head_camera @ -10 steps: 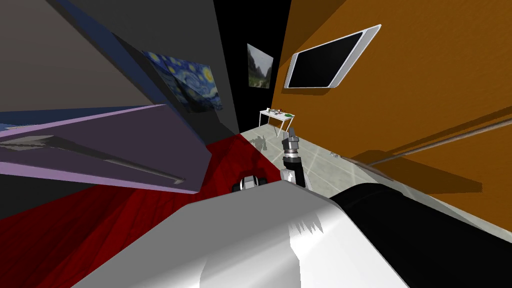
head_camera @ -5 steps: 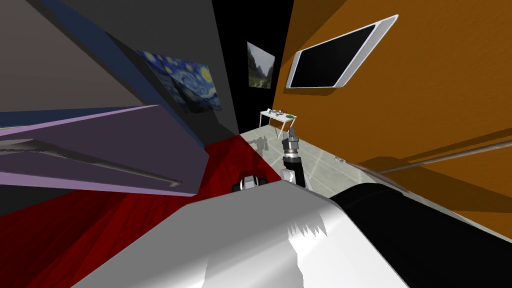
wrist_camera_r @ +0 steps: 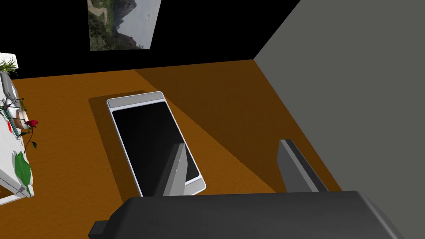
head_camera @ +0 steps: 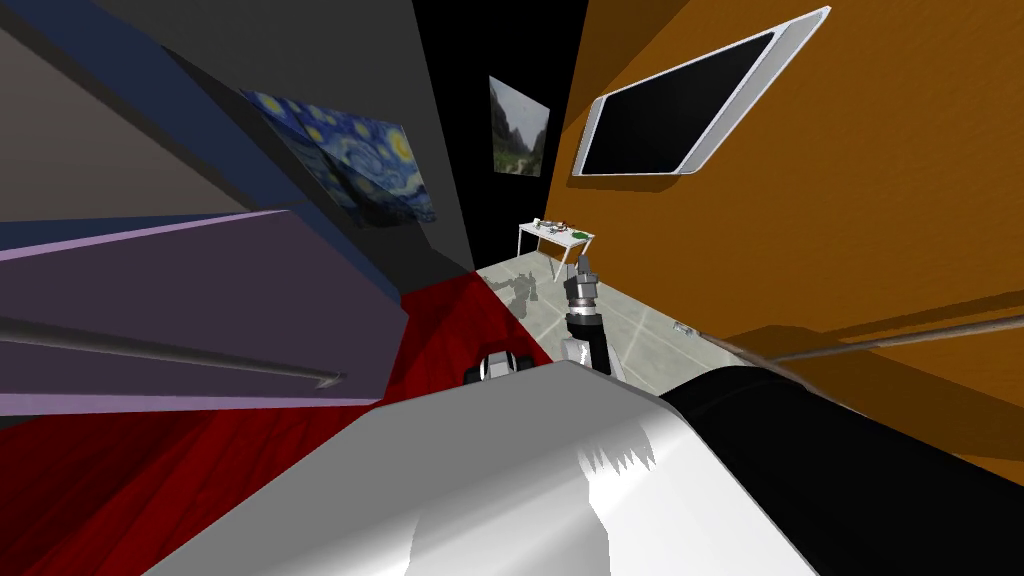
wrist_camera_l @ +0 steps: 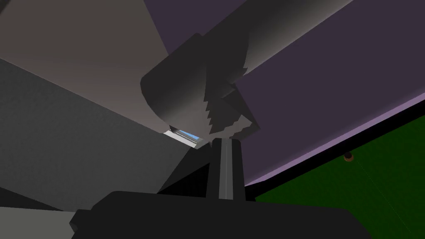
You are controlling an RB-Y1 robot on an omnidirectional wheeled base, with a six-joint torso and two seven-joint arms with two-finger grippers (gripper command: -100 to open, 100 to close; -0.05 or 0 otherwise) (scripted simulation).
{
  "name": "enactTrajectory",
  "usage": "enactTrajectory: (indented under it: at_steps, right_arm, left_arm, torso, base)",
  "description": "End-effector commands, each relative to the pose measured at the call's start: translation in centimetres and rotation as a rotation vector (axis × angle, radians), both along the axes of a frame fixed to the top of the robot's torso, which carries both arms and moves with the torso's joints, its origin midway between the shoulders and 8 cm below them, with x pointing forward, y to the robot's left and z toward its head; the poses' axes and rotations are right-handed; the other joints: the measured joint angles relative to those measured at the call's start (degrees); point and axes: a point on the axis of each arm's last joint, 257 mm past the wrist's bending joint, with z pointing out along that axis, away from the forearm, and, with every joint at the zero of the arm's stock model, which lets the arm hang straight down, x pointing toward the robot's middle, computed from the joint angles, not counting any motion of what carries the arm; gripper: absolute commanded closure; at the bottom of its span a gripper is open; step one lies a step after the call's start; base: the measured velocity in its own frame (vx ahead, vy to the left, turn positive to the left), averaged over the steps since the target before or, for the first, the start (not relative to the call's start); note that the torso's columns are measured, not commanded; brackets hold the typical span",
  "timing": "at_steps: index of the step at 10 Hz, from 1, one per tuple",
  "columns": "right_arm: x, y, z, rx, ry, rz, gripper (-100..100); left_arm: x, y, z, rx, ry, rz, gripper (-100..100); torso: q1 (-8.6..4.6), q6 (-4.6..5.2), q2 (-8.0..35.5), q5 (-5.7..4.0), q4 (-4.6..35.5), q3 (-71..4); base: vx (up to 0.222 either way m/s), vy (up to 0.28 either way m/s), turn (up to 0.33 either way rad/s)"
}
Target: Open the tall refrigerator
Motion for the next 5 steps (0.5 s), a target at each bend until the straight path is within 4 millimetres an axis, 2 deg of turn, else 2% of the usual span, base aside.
enactTrajectory:
  at_steps: [1,4,5]
  right_arm:
    - [0.0,0.0,0.0,0.000,0.000,0.000,0]
    - [0.0,0.0,0.0,0.000,0.000,0.000,0]
    - [0.0,0.0,0.0,0.000,0.000,0.000,0]
  left_arm:
    - [-1.5,1.4,0.0,-0.001,-0.002,0.045,100]
    - [-2.6,2.2,-0.1,-0.002,-0.003,0.075,100]
    - [-3.6,3.0,-0.1,-0.004,-0.003,0.104,100]
  torso:
    - [0.08,0.21,0.1,0.01,0.0,0.0]
    - [0.00,0.06,0.1,0.00,0.0,0.0]
    - [0.16,0.05,0.2,0.03,0.0,0.1]
  base:
    - [0.147,-0.236,0.056]
    - [0.138,-0.206,0.038]
    - [0.169,-0.235,0.046]
